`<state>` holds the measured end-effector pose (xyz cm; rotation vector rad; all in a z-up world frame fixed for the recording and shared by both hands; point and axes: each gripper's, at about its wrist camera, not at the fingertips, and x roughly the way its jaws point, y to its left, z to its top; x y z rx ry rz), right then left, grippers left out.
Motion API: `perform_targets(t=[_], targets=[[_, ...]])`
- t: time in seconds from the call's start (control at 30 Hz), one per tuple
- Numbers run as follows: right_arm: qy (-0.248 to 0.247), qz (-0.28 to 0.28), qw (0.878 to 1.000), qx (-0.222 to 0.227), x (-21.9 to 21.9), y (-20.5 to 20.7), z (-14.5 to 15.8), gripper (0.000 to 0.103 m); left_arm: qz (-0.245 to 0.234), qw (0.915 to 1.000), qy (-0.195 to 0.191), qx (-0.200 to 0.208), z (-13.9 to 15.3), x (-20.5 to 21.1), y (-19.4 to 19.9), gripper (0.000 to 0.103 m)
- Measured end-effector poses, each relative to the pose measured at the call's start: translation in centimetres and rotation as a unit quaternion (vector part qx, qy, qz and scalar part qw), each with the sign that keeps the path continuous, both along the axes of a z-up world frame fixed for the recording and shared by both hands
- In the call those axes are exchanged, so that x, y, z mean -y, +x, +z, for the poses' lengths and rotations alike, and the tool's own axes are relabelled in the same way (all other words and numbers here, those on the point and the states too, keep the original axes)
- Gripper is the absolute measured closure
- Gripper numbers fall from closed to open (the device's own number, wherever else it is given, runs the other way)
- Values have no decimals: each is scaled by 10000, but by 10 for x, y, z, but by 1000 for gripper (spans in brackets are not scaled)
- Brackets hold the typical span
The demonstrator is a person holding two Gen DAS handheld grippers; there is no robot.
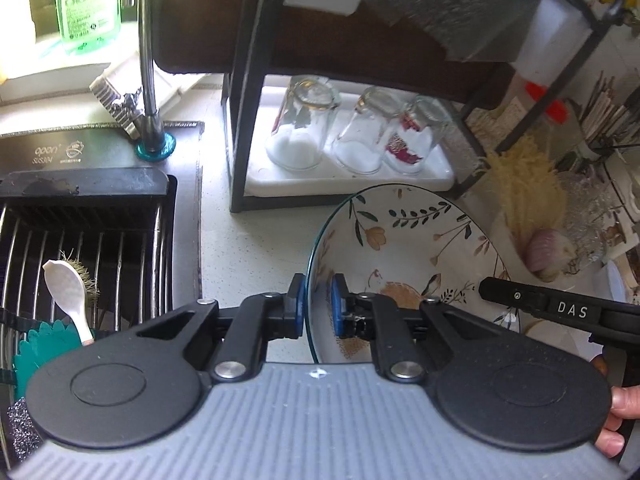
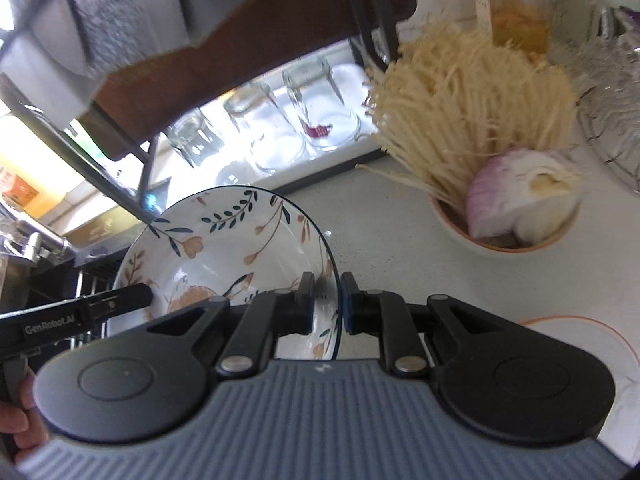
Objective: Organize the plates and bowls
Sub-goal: 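Lift the floral plate with both tools and carry it toward the stacked white plates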
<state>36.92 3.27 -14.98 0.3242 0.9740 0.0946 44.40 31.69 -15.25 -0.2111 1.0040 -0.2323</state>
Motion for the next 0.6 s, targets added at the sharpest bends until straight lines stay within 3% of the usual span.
perform_targets(t=[0.3, 0.6], targets=[[84, -244, 9991, 330, 22, -44, 26, 87, -309, 9992, -53, 261, 35, 19, -38, 89], [8, -574, 9965, 615, 52, -77, 48, 87, -604, 9971, -190, 411, 52, 53, -60, 90]])
